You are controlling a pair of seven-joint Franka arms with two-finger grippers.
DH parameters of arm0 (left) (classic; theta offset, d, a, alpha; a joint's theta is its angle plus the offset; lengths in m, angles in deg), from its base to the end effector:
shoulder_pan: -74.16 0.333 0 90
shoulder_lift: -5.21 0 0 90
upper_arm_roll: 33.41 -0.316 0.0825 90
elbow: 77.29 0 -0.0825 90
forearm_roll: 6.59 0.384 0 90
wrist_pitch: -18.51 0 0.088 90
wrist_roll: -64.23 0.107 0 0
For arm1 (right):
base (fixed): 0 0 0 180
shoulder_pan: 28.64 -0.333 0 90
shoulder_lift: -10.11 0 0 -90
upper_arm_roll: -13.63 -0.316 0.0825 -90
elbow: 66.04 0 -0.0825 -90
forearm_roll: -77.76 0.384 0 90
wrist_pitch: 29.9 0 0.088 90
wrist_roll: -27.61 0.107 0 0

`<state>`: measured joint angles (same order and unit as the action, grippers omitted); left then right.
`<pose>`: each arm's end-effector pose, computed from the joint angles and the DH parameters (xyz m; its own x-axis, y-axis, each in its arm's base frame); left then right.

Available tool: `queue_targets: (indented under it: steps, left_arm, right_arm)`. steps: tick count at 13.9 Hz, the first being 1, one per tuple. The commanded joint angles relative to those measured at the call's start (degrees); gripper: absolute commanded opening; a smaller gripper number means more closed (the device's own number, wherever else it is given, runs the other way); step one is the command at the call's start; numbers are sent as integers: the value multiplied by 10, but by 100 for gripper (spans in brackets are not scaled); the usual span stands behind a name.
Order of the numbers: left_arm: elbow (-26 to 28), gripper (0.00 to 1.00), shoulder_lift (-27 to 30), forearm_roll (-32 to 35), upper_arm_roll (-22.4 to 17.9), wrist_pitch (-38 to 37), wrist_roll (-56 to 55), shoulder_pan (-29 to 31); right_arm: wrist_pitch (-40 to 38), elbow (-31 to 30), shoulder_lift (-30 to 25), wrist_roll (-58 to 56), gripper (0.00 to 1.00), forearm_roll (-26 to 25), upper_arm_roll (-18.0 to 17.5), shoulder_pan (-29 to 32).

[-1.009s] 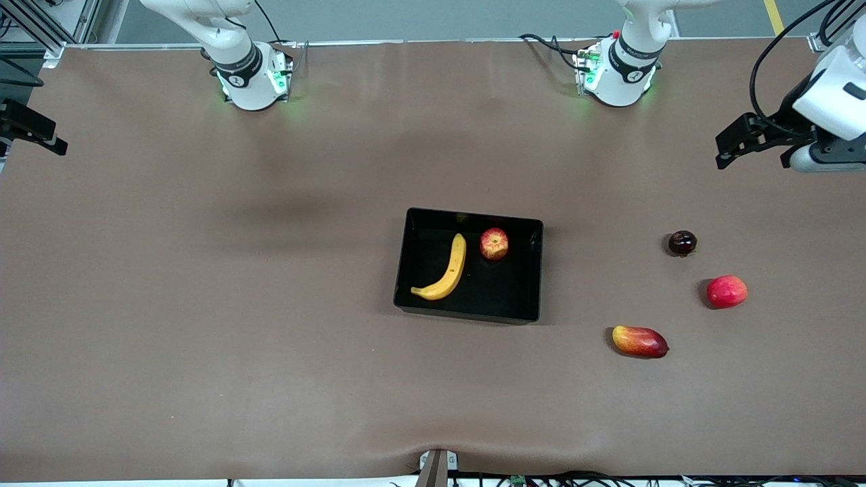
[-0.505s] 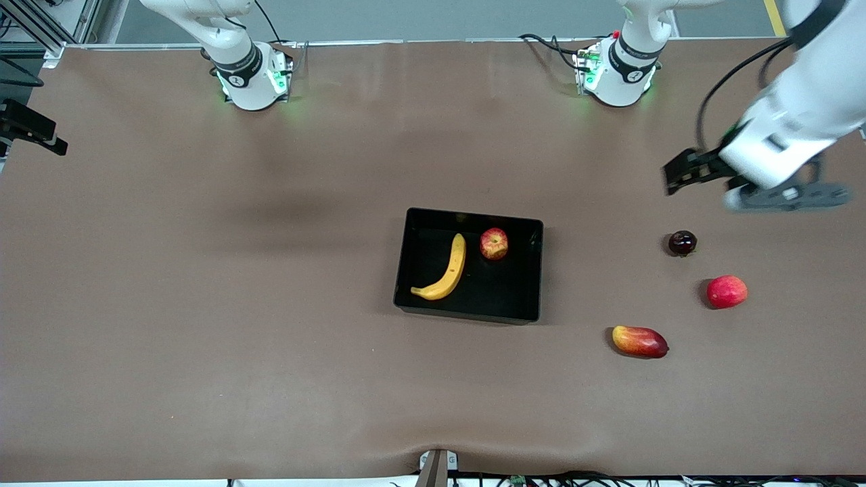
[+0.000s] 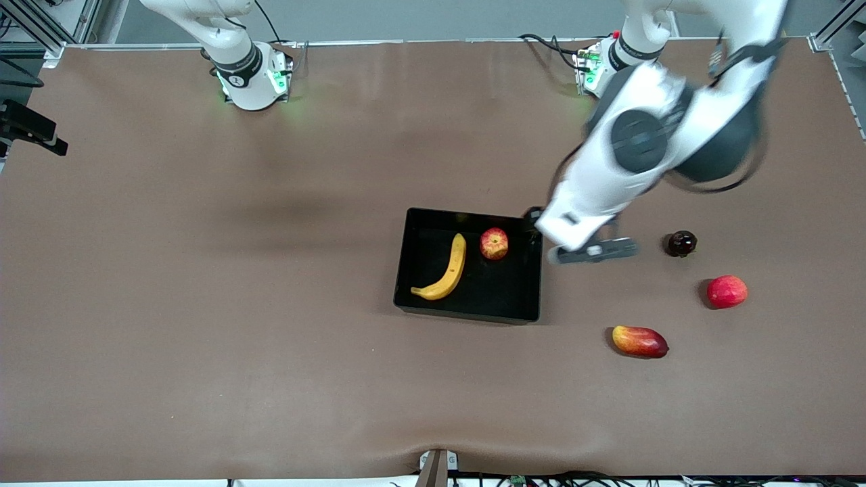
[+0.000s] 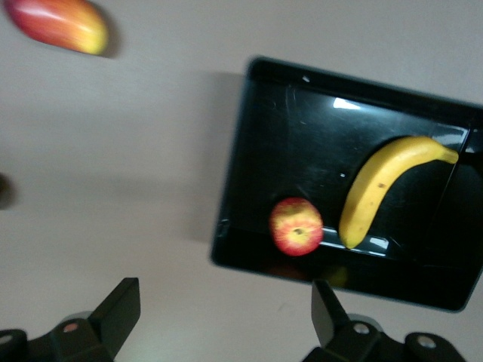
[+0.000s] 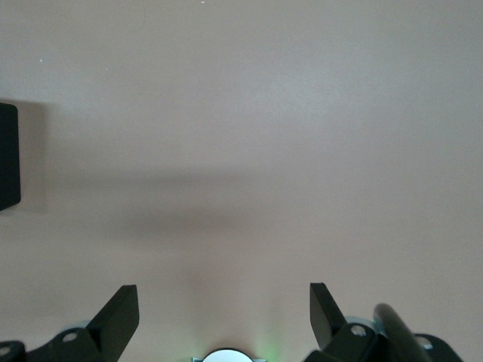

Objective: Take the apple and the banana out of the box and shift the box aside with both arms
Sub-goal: 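Move the left gripper over the small apple inside the black box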

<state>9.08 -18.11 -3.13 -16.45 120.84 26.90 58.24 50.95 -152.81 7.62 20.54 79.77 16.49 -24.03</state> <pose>0.5730 -0.3326 0.4309 0.9893 0.0785 -0.1233 0.0765 -0.9969 -0.0204 0.5200 -0.0646 0.6606 0.9985 -0.0011 -0.0548 -0.0035 -0.9990 -0.0441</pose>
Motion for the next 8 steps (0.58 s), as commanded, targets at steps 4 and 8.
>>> queue_targets:
  steps: [4, 8]
  left_arm:
    - [-1, 100, -83, 44, -3, 43, -40, -65]
    - [87, 100, -92, 93, -3, 143, -77, -67]
  right_arm:
    - [0, -1, 14, -3, 100, 12, -6, 11]
    - [-3, -1, 32, -3, 100, 12, -6, 11]
